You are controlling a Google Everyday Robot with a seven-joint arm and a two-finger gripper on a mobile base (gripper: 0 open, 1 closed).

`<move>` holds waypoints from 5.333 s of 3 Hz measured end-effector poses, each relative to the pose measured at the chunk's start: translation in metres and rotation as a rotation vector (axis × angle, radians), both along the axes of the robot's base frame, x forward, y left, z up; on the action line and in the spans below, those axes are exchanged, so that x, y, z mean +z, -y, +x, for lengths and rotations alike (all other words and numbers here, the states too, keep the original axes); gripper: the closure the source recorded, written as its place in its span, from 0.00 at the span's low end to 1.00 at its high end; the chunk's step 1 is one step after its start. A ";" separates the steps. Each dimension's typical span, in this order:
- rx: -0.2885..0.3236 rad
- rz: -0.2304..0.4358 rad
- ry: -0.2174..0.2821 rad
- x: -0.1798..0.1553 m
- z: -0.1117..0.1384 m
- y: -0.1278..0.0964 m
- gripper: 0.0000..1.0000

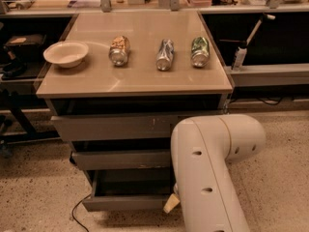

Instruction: Open bottom drawer

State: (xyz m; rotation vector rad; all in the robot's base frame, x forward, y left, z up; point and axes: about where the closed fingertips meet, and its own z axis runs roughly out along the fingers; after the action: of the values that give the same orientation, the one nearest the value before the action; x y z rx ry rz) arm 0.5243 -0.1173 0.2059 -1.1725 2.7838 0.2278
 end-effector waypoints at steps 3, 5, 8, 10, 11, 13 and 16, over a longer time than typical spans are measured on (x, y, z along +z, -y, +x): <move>0.014 -0.026 -0.051 0.023 -0.065 0.015 0.00; 0.120 0.037 -0.003 0.017 -0.029 -0.044 0.00; 0.171 -0.093 -0.148 -0.049 -0.057 -0.017 0.00; 0.059 -0.136 -0.205 -0.047 -0.100 0.037 0.00; 0.059 -0.136 -0.205 -0.045 -0.103 0.030 0.00; 0.034 -0.143 -0.218 -0.045 -0.113 0.030 0.00; 0.047 -0.062 -0.386 -0.047 -0.160 0.010 0.00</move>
Offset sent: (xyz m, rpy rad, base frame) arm -0.0561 -0.0213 0.0084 -0.0430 0.0806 -0.0236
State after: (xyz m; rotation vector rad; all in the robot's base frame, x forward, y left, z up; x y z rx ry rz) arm 0.3645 -0.1272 0.1585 -1.3355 3.1117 0.4150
